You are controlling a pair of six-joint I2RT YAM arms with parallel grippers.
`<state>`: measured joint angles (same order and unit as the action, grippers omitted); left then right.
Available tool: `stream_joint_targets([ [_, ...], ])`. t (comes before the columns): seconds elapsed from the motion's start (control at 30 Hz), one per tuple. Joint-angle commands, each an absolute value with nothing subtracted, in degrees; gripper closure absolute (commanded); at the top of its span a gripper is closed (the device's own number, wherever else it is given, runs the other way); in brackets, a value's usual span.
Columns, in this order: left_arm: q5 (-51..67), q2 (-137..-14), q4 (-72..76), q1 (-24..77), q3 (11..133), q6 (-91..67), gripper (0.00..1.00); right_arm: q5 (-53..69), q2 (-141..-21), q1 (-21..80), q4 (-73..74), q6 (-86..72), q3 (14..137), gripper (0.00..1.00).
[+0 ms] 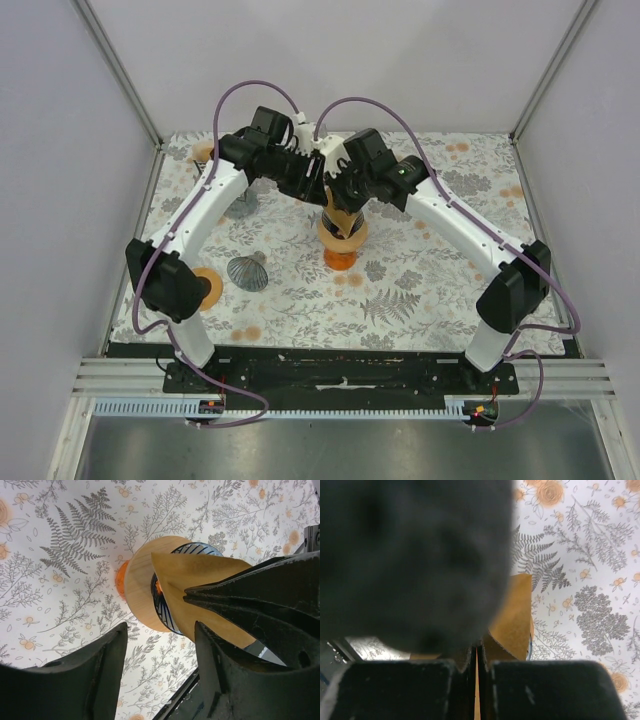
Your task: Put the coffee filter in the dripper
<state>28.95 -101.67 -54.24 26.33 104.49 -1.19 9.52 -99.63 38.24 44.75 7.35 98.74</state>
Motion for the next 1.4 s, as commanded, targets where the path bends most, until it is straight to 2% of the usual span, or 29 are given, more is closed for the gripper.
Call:
stream_joint_targets([
  [0.0,32.4,-99.2,-52.6,24.1,110.0,0.6,0.35,6.4,-102.6,38.8,48.8,8.5,99.3,1.0],
  [0.43,37.4,-99.4,-51.3,15.6,109.3,-4.2,0.32,2.9,-105.5,39.4,51.8,9.1,99.6,1.0],
  [0.77,40.6,-96.9,-46.8,13.6,106.0,-7.6,0.29,1.8,-106.0,39.4,53.5,10.0,100.1,1.0],
  [0.9,41.6,-96.6,-43.9,12.4,100.0,-13.0,0.3,1.9,-109.0,40.4,53.6,9.7,104.1,1.0],
  [1.03,51.6,-95.0,-37.5,12.5,88.5,-20.7,0.3,1.2,-111.1,41.0,53.4,8.2,106.4,1.0],
  [1.13,54.7,-94.0,-31.7,12.5,81.9,-26.4,0.3,0.4,-112.5,41.2,53.4,6.6,106.2,1.0],
  [1.37,55.9,-94.7,-27.8,13.6,80.3,-29.1,0.28,-1.9,-113.5,41.5,52.8,2.1,102.6,1.0],
])
